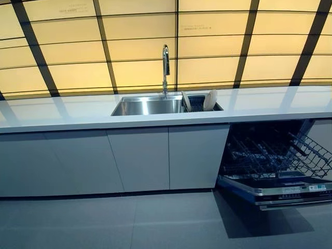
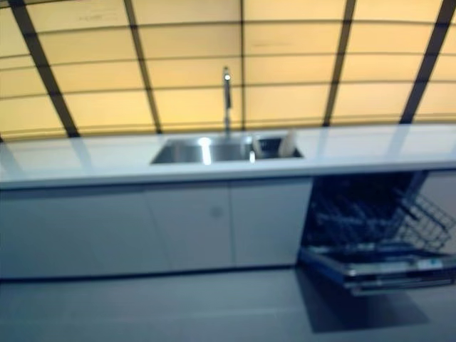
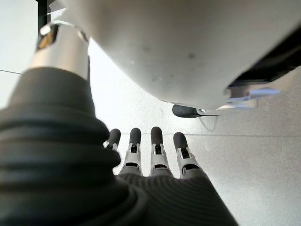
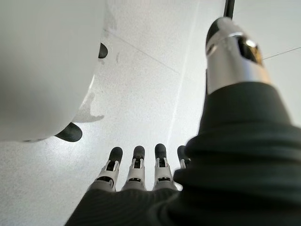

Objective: Take plates into dishwasher

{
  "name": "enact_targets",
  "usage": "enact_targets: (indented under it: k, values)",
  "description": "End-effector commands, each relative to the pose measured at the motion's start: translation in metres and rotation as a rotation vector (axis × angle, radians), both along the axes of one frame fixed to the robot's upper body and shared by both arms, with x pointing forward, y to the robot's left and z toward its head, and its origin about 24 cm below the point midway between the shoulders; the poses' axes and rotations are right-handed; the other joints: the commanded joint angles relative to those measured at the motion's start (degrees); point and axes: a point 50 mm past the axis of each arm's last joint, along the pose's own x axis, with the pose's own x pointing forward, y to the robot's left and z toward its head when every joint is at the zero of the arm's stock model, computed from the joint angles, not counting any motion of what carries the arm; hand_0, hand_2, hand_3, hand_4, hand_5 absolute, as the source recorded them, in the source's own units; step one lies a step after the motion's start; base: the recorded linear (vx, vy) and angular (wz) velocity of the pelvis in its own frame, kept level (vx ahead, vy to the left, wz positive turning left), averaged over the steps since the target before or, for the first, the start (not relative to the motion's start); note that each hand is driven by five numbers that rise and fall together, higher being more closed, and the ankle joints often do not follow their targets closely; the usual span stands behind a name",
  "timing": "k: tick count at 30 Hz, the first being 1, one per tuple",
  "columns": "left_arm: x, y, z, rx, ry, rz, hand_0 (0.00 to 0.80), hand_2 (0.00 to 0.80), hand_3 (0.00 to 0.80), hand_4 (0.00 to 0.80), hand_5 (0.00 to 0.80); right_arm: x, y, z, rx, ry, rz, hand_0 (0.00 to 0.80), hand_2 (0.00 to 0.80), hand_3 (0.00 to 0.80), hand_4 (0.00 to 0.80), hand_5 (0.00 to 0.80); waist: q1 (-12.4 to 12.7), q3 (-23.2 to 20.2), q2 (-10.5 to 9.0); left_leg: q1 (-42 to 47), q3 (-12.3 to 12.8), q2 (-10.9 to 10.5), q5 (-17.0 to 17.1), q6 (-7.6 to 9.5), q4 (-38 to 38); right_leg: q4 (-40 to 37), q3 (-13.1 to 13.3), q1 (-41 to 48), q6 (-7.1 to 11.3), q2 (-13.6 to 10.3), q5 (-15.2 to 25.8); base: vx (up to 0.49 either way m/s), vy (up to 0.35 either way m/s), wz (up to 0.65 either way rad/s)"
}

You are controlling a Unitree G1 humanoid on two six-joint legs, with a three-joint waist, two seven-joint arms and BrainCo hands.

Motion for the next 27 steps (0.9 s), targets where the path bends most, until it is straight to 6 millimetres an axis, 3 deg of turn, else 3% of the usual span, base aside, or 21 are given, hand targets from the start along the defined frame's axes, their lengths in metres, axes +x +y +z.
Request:
enact_targets:
  k: [1,11,15,20,22,23,25,26,27]
  values:
    - [0.030,-0.002,0.003,0.004,-0.059,-0.022,0.000,0.000,0.000,0.000,0.000,0.043,0.017,0.012,0.077,-0.139,0.028,0.000,0.000,0.000,0.000,0.000,0.9,2.4,-4.03,-1.2,0.4,-4.1,0.9,3.78,0.0,0.1,1.0,1.0,0.48,0.0,0.4,0.000,0.000,0.00]
    - [0.037,0.003,0.006,0.008,-0.062,-0.071,0.000,0.000,0.000,0.000,0.000,0.065,0.021,0.026,0.172,-0.223,0.130,0.000,0.000,0.000,0.000,0.000,1.2,3.1,-4.73,-1.2,0.5,-4.1,0.8,3.79,0.0,0.1,1.0,1.0,0.38,0.2,0.4,0.000,0.000,0.00]
    - [0.037,0.009,0.007,0.014,-0.067,-0.078,0.000,0.000,0.000,0.000,0.000,0.088,0.027,0.046,0.224,-0.302,0.255,0.000,0.000,0.000,0.000,0.000,1.2,3.6,-5.13,-1.1,0.4,-4.0,0.8,3.68,0.0,0.1,1.1,1.1,0.36,0.3,0.4,-0.008,-0.002,0.01]
    - [0.033,0.022,0.010,0.018,-0.070,-0.072,0.000,0.000,0.000,0.000,0.000,0.137,0.024,0.120,0.393,-0.496,0.423,0.000,0.000,0.000,0.000,0.000,0.0,3.5,-5.70,-1.2,0.9,-3.8,0.6,3.45,0.0,0.1,1.5,0.8,0.41,0.3,0.3,-0.028,0.008,0.01]
    - [0.031,0.028,0.011,0.021,-0.066,-0.060,0.000,0.000,0.000,0.000,0.000,0.155,0.016,0.165,0.443,-0.624,0.484,0.000,0.000,0.000,0.000,0.000,-0.9,3.1,-6.00,-1.3,1.5,-3.7,0.4,3.16,0.0,0.1,1.8,0.6,0.50,0.4,0.2,-0.015,0.019,0.00]
    - [0.030,0.028,0.011,0.022,-0.065,-0.056,0.000,0.000,0.000,0.000,0.000,0.170,0.010,0.197,0.469,-0.739,0.487,0.000,0.000,0.000,0.000,0.000,-1.2,2.8,-6.13,-1.3,1.9,-3.6,0.3,3.05,0.0,0.1,1.9,0.4,0.56,0.4,0.0,-0.025,0.030,-0.02]
    - [0.028,0.028,0.011,0.022,-0.062,-0.058,0.000,0.000,0.000,0.000,0.000,0.186,0.005,0.232,0.527,-0.852,0.468,0.000,0.000,0.000,0.000,0.000,-1.4,2.4,-6.27,-1.3,2.2,-3.4,0.2,2.91,0.0,0.1,2.0,0.4,0.59,0.4,-0.1,-0.021,0.021,-0.05]
    - [0.028,0.028,0.011,0.022,-0.062,-0.059,0.000,0.000,0.000,0.000,0.000,0.188,0.004,0.236,0.532,-0.868,0.466,0.000,0.000,0.000,0.000,0.000,-1.3,2.4,-6.27,-1.3,2.3,-3.4,0.1,2.88,0.0,0.1,2.0,0.4,0.60,0.5,-0.1,-0.006,0.015,-0.05]
    - [0.027,0.028,0.011,0.025,-0.061,-0.064,0.000,0.000,0.000,0.000,0.000,0.204,0.003,0.265,0.553,-0.949,0.462,0.000,0.000,0.000,0.000,0.000,-1.2,2.1,-6.41,-1.3,2.5,-3.2,0.0,2.73,0.0,0.1,2.0,0.4,0.57,0.4,-0.2,0.001,0.010,-0.03]
